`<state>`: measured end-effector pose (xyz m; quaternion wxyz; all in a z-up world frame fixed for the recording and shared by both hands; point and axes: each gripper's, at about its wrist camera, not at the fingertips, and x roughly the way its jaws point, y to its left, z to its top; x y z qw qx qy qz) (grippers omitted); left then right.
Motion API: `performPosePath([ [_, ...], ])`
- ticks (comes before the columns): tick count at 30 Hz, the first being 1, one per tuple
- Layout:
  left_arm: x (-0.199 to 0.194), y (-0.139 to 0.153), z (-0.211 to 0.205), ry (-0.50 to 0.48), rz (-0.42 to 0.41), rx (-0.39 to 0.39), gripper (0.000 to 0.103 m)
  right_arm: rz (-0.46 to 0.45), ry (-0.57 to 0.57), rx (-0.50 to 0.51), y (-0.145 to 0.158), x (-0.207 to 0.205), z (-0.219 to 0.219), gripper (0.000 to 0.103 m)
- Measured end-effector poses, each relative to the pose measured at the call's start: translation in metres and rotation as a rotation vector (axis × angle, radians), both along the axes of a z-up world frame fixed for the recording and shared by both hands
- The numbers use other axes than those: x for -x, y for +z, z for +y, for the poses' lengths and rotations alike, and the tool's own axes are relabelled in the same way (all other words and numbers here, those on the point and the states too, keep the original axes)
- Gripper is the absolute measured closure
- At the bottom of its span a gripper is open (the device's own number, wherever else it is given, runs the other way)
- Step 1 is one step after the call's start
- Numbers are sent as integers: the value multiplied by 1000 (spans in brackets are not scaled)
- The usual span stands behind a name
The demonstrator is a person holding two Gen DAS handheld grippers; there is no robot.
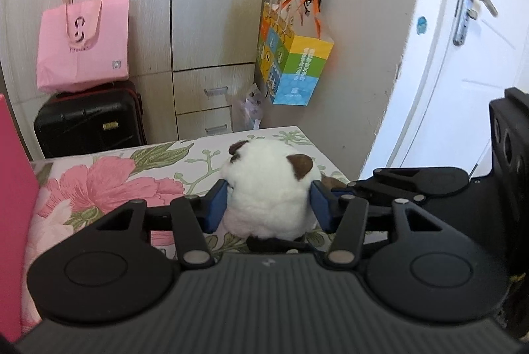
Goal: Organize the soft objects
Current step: 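Close both tools on the white-and-brown plush toy, then lift the plush toy with both tools and carry it over the pink box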
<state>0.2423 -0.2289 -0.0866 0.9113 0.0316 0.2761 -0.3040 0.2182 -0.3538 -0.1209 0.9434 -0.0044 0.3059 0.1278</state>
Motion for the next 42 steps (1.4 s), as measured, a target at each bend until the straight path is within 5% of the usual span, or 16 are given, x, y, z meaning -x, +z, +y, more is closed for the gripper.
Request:
performPosePath([
  [31,122,22,60,-83,16,15,51,40,-120,-133,25,131,53,34],
  [42,163,32,101,-94,7,-55,51,84,-120,-235,25,170,92,34],
])
